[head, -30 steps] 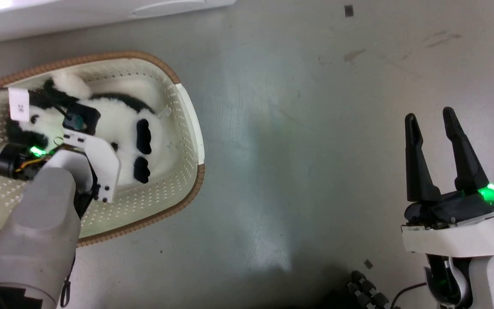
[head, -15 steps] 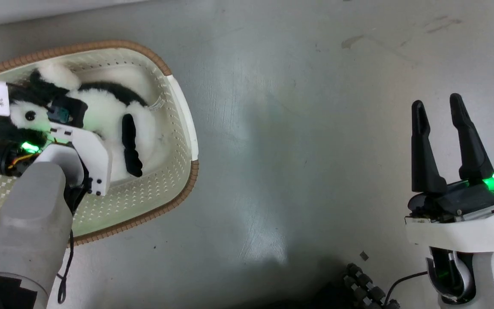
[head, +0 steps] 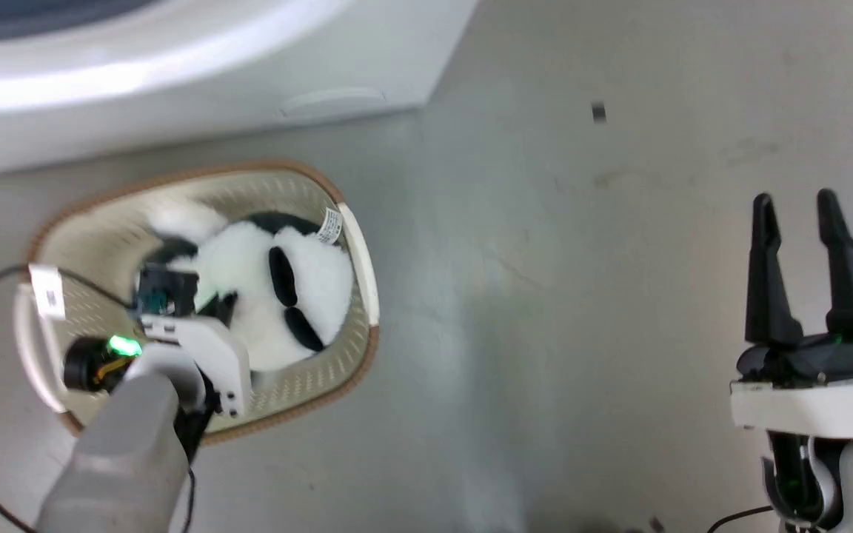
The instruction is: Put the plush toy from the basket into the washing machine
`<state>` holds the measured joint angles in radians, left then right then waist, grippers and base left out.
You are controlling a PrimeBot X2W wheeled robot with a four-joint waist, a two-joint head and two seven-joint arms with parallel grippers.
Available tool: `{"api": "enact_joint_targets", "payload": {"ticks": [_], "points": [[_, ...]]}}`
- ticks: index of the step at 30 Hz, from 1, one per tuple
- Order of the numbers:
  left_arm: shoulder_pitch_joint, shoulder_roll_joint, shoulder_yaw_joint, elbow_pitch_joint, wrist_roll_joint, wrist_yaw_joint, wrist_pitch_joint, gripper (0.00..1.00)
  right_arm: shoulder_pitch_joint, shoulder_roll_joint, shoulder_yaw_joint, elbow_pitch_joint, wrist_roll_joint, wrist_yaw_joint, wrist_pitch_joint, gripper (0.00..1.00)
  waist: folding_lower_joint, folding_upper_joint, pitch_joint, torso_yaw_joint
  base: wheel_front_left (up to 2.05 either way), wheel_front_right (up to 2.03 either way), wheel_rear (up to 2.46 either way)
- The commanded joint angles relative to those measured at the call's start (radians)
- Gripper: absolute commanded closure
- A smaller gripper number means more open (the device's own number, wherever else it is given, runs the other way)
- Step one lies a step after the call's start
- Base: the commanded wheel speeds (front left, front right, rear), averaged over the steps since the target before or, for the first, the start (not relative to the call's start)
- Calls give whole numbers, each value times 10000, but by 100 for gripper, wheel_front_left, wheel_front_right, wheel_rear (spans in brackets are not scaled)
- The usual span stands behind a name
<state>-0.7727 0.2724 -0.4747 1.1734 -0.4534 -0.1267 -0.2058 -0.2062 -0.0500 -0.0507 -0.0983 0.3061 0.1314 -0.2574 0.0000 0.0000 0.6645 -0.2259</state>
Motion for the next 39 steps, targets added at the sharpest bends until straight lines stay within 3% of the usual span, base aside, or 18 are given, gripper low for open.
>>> {"api": "enact_joint_targets", "payload": {"ticks": [1, 7, 19, 25, 32, 39], "points": [[272, -31, 6, -110, -131, -40, -240, 100, 194, -2, 11, 25, 24, -7, -44, 0, 0, 0, -972, 427, 0, 0, 0], [1304, -177, 223, -852, -339, -21, -546, 100, 752, -2, 156, 83, -312, -7, -44, 0, 0, 0, -2159, 805, 0, 0, 0], [4003, -405, 1668, -5117, 379, 554, -557, 100, 1577, -2, 224, 153, -721, -7, -44, 0, 0, 0, -3814, 1394, 0, 0, 0], [4974, -568, 2580, -7188, 853, 525, -558, 100, 1885, -2, 262, 234, -693, -7, -44, 0, 0, 0, -4466, 1449, 0, 0, 0], [5645, -849, 3720, -9472, 1309, 368, -558, 100, 2029, -2, 348, 137, -691, -7, -44, 0, 0, 0, -4766, 1249, 0, 0, 0], [5143, -779, 4441, -10938, 1465, 244, -559, 100, 1865, -2, 454, -128, -615, -7, -44, 0, 0, 0, -4121, 880, 0, 0, 0]]}}
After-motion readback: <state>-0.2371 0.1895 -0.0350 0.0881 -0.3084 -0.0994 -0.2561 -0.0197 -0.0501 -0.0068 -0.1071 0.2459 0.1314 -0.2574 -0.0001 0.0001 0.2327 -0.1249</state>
